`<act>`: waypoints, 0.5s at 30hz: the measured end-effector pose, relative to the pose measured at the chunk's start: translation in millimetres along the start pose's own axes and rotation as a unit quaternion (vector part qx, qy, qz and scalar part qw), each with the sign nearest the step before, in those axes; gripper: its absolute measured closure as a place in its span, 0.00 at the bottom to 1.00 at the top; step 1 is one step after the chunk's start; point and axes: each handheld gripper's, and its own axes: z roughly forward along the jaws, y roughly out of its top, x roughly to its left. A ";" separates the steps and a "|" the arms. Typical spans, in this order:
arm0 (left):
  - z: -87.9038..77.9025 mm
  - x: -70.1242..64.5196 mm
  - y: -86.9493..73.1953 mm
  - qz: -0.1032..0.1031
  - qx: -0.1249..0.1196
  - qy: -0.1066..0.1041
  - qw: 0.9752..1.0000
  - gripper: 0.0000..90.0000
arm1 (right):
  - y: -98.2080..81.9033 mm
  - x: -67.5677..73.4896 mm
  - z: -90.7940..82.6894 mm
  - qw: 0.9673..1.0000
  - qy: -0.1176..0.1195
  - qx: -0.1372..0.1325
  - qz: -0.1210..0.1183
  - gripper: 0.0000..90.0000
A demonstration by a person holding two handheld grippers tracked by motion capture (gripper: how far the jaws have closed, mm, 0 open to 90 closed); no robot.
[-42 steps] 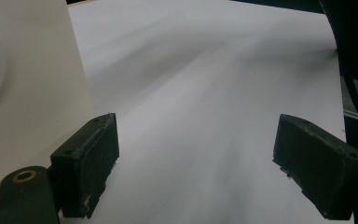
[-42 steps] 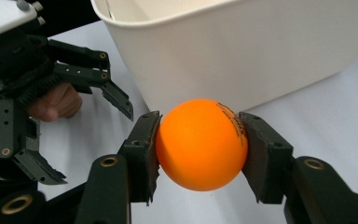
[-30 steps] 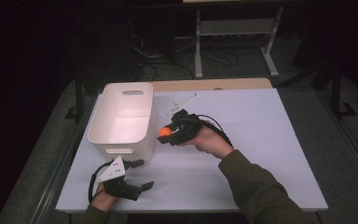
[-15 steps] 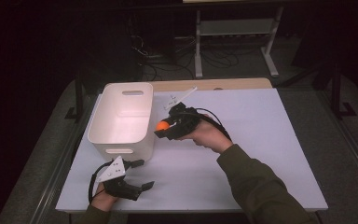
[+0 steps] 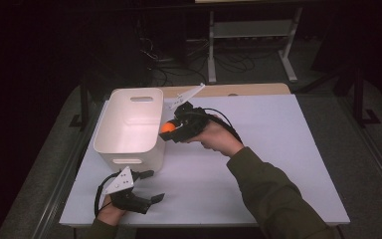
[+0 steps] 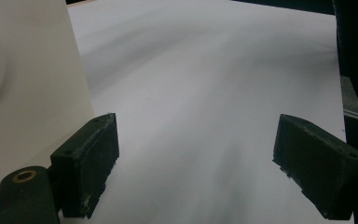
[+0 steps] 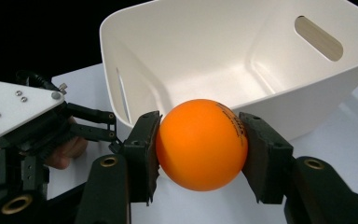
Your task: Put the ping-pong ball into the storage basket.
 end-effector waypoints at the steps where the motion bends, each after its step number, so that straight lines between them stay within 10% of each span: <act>1: 0.0 0.0 0.0 0.000 0.000 0.000 1.000 0.16 | 1.6 -0.4 1.0 1.000 0.000 -0.001 -0.002 0.55; 15: -0.1 0.1 0.0 0.001 0.000 0.000 1.000 0.16 | 22.3 -0.1 16.3 1.000 0.005 -0.005 -0.008 0.55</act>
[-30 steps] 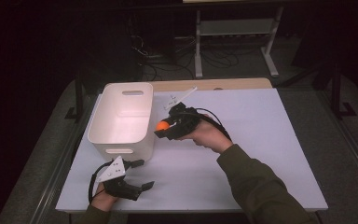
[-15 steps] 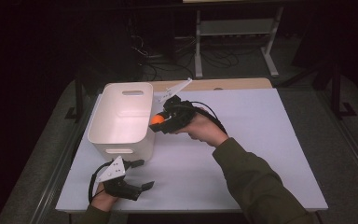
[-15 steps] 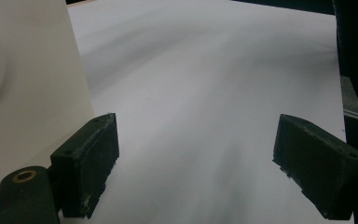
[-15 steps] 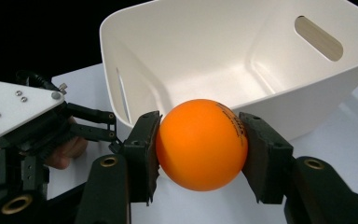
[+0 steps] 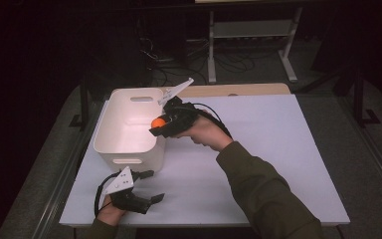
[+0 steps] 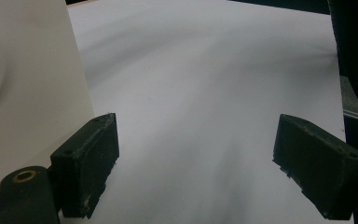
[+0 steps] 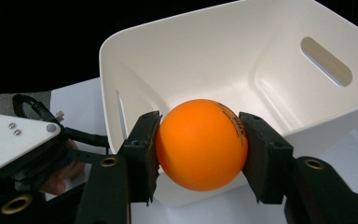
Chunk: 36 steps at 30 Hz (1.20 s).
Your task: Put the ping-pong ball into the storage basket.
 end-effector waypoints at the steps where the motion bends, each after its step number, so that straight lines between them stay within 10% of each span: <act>1: 0.0 0.0 0.0 0.000 0.000 0.000 1.000 0.16 | 2.9 0.7 3.0 1.000 0.001 0.001 -0.001 0.55; 36: -0.3 -0.1 -0.2 -0.001 -0.003 0.000 1.000 0.16 | 11.8 4.5 53.2 0.999 0.001 0.039 -0.024 0.47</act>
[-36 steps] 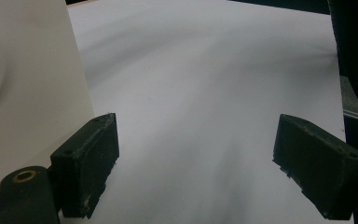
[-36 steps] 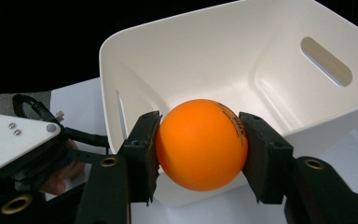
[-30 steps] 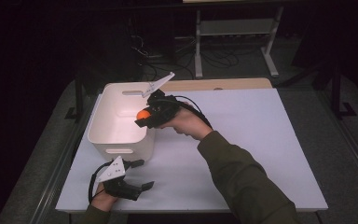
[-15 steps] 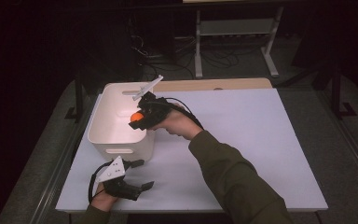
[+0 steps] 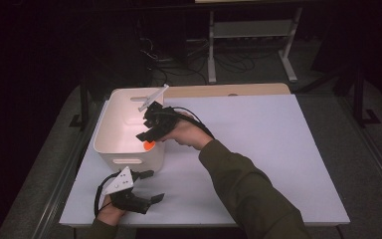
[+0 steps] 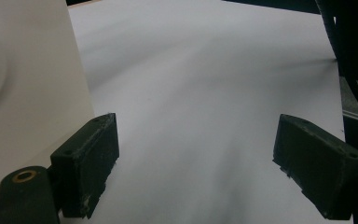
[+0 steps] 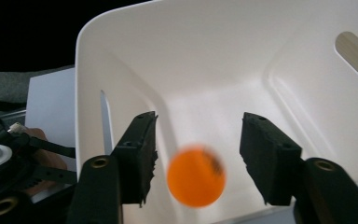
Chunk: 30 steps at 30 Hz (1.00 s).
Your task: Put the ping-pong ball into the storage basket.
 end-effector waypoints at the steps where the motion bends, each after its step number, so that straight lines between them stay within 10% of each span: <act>1: 0.0 0.0 0.0 0.000 0.000 0.000 1.000 0.16 | -0.1 0.1 -0.1 1.000 0.001 -0.001 0.000 0.45; 30: -0.4 0.1 -0.3 -0.001 -0.003 0.001 1.000 0.16 | -22.3 -8.9 -47.9 0.999 -0.030 -0.028 0.015 0.38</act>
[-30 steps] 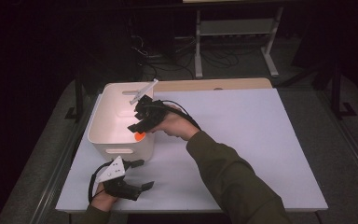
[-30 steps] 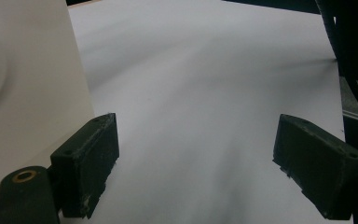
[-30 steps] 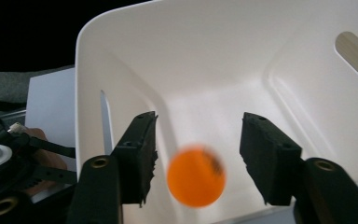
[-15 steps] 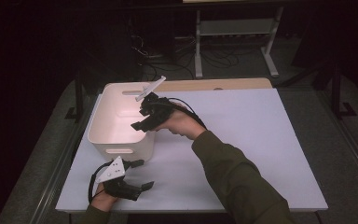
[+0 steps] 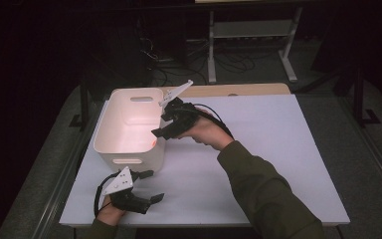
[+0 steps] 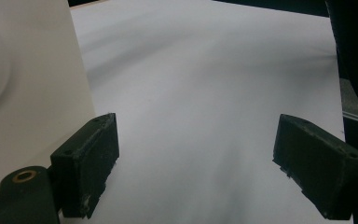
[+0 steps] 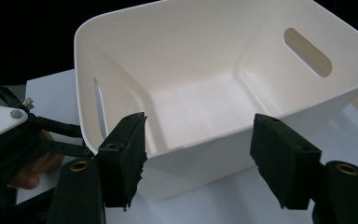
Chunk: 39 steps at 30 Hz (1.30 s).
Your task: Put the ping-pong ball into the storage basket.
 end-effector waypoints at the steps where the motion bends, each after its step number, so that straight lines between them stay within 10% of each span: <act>1: 0.0 0.1 0.0 0.000 0.000 0.000 1.000 0.16 | -3.6 -1.7 -3.4 1.000 -0.001 -0.002 0.003 0.37; 39: 0.4 0.6 0.0 -0.005 0.001 0.001 1.000 0.16 | -90.1 -13.4 -31.4 0.996 -0.061 -0.035 0.055 0.10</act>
